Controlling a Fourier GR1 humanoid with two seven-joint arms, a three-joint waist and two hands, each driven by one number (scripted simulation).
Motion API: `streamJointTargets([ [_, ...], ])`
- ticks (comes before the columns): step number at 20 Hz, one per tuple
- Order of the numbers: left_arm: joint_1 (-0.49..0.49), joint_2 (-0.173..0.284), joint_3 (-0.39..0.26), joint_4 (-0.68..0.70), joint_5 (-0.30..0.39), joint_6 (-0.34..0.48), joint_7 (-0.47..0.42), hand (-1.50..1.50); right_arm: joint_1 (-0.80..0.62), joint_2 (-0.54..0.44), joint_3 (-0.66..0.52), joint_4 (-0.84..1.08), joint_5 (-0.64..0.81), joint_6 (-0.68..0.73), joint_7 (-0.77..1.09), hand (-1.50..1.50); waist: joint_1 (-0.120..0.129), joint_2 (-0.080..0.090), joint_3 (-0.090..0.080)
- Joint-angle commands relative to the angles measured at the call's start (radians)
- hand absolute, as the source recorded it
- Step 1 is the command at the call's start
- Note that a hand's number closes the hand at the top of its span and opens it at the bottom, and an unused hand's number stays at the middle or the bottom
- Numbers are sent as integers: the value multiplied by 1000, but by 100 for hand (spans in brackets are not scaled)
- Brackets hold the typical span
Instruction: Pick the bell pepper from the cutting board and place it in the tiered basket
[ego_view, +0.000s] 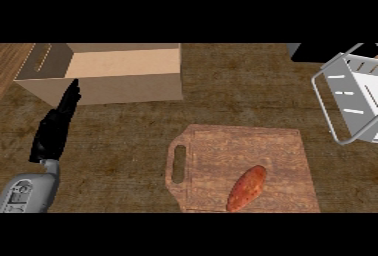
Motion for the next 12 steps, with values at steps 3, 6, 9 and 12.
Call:
streamJointTargets([
  [3,-23,-1,-6,-28,-22,4,36,0,-36,50,12,186,17,0,-112,150,2,5,8],
  [6,24,10,14,-27,-6,-5,0,0,-36,59,-15,250,-30,109,-56,150,8,5,8],
  [9,-25,2,1,-28,-6,-14,37,0,-40,63,-36,322,-46,139,-62,-150,6,8,9],
  [12,-18,3,21,-20,-1,-11,29,0,-63,55,-53,389,-42,107,-111,-150,10,10,9],
])
